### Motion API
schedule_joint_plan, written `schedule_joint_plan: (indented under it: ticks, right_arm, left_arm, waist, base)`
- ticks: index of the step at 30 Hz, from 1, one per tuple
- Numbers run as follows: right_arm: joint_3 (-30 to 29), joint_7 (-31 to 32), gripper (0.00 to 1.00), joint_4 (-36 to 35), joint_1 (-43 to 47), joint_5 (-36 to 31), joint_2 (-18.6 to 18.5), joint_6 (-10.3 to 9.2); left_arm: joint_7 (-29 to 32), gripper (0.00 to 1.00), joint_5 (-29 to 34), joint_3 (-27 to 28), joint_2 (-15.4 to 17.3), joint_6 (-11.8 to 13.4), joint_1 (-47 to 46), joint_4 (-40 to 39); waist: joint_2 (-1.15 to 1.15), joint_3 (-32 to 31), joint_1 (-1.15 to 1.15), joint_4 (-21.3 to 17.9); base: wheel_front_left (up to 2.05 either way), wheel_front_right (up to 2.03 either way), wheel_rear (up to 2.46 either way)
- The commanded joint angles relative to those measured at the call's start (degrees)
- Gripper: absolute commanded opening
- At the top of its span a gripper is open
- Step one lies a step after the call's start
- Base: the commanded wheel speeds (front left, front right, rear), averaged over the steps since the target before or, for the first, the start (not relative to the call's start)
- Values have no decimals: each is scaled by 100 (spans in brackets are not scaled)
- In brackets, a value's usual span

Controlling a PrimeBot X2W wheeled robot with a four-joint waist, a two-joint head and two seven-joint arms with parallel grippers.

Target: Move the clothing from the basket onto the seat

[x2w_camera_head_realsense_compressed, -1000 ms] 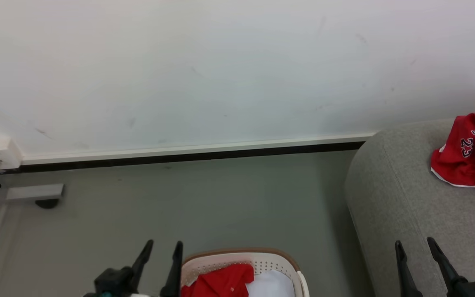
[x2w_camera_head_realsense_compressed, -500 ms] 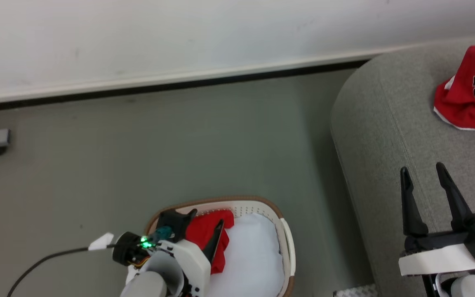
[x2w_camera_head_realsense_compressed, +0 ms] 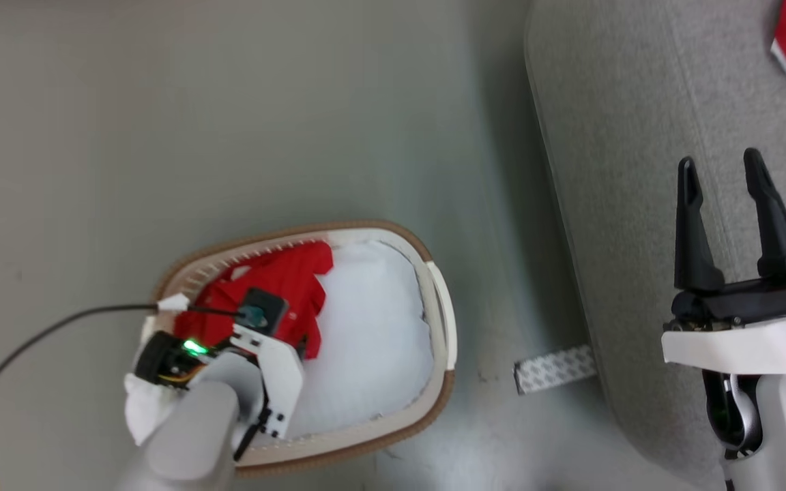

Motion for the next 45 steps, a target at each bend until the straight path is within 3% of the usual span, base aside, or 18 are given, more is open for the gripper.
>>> schedule_joint_plan:
  ticks: [1,15,16,17,24,33,40,45]
  right_arm:
    - [-5,-9,100,-52,-140,47,-2,-15]
    - [-85,-9,100,-308,-324,466,-3,-15]
    - [-104,-9,100,-296,-304,488,-3,-15]
    - [-123,-9,100,-279,-288,514,-2,-15]
    - [-234,-9,100,-73,-40,493,-4,-15]
    - [-565,-9,100,269,644,78,-8,-15]
    - [-822,-9,100,487,1311,-294,-9,-15]
    - [-931,-9,100,602,1741,-457,-9,-15]
  left_arm:
    - [33,100,31,19,108,28,-172,140]
    - [-164,100,220,-118,442,270,-1037,1121]
    - [-199,46,200,-114,429,291,-1063,1177]
    - [-242,0,168,-110,411,300,-1081,1235]
    - [-798,0,-83,-99,89,196,-873,1462]
    - [-1585,0,-695,16,-319,-100,-253,1373]
    - [-1842,0,-1409,-99,-370,-251,313,820]
    - [-1874,0,-1984,-317,-367,-198,678,102]
  waist:
    - [0,543,-3,-294]
    - [0,1404,-3,-618]
    - [0,1414,-3,-623]
    - [0,1408,-3,-622]
    - [0,812,-3,-431]
    - [0,-779,-3,165]
    - [0,-2033,-3,655]
    - [0,-2764,-3,920]
  base:
    - [0,0,0]
    - [0,0,0]
    - [0,0,0]
    - [0,0,0]
    - [0,0,0]
    - [0,0,0]
    - [0,0,0]
    - [0,0,0]
